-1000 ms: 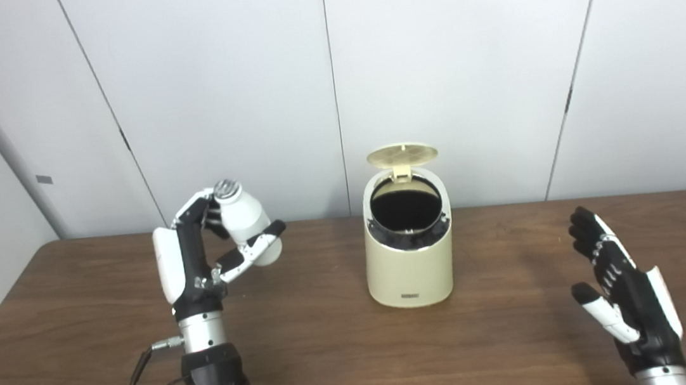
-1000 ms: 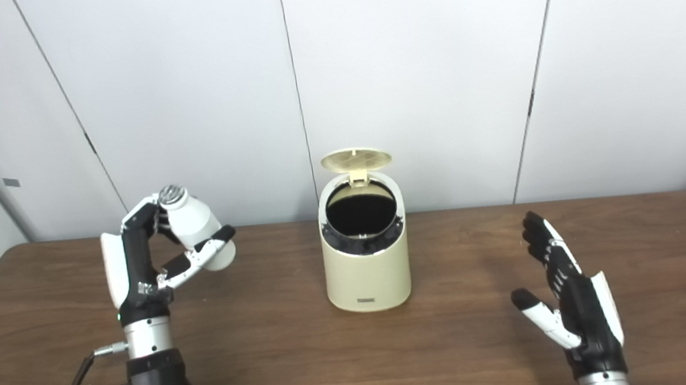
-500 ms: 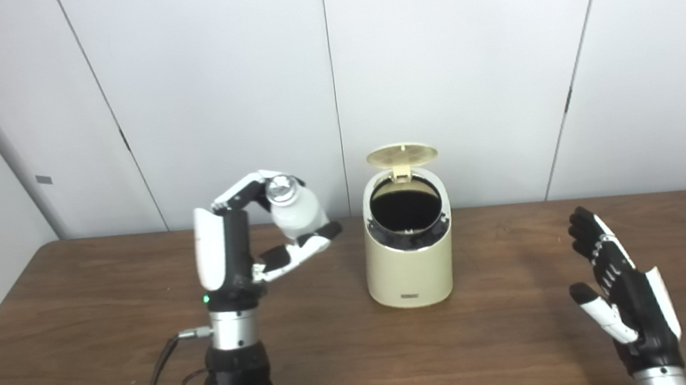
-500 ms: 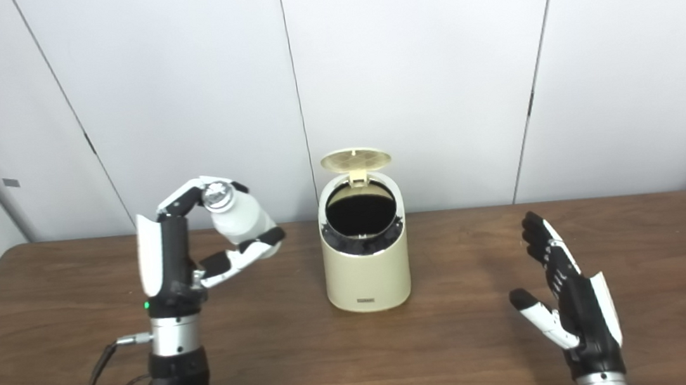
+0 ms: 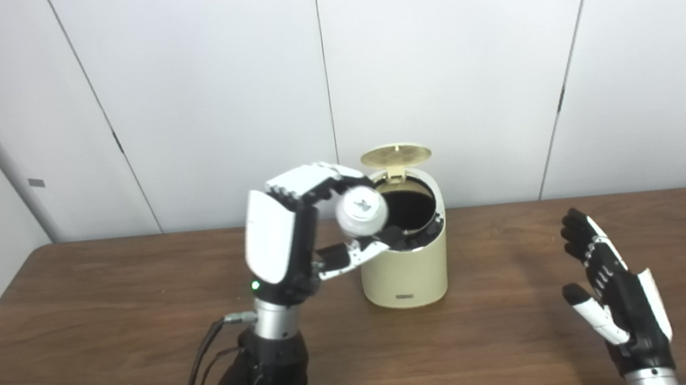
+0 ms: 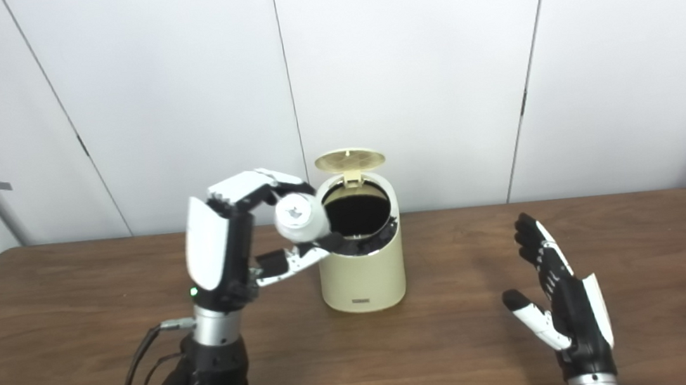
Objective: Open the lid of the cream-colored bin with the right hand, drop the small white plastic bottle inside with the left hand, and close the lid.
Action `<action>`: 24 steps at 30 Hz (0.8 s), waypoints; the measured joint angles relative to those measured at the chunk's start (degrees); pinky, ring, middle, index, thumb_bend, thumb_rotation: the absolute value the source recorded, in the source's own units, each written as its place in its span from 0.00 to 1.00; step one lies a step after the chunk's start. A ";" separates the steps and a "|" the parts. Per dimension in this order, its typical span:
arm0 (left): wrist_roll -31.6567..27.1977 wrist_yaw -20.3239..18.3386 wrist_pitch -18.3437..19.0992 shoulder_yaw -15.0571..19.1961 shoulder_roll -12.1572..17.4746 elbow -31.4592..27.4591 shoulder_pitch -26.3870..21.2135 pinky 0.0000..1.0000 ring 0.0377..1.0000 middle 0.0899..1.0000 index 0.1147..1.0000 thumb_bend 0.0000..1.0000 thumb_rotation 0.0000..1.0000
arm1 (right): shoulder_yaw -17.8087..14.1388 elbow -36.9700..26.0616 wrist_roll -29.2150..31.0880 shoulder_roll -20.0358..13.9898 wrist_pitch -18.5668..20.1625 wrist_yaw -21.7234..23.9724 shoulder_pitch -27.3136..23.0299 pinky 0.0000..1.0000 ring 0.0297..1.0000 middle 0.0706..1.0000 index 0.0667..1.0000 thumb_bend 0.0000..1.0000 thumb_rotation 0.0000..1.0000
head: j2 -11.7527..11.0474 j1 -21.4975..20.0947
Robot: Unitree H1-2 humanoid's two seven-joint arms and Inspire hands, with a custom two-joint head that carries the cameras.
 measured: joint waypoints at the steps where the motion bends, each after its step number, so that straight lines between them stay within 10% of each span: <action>1: 0.01 0.15 0.01 -0.57 0.11 0.82 -0.62 0.34 0.42 0.45 0.41 0.50 0.00 | 0.03 0.11 -0.02 0.01 -0.02 0.00 -0.06 0.88 0.90 0.90 0.89 1.00 0.77 | 0.00 0.00; 24: 0.64 10.35 -0.09 -7.29 -1.17 21.17 -11.02 0.27 0.38 0.47 0.41 0.50 0.00 | -0.02 0.35 -0.17 0.12 -1.36 -0.33 -0.13 0.88 0.90 0.90 0.89 1.00 0.78 | -0.35 -2.11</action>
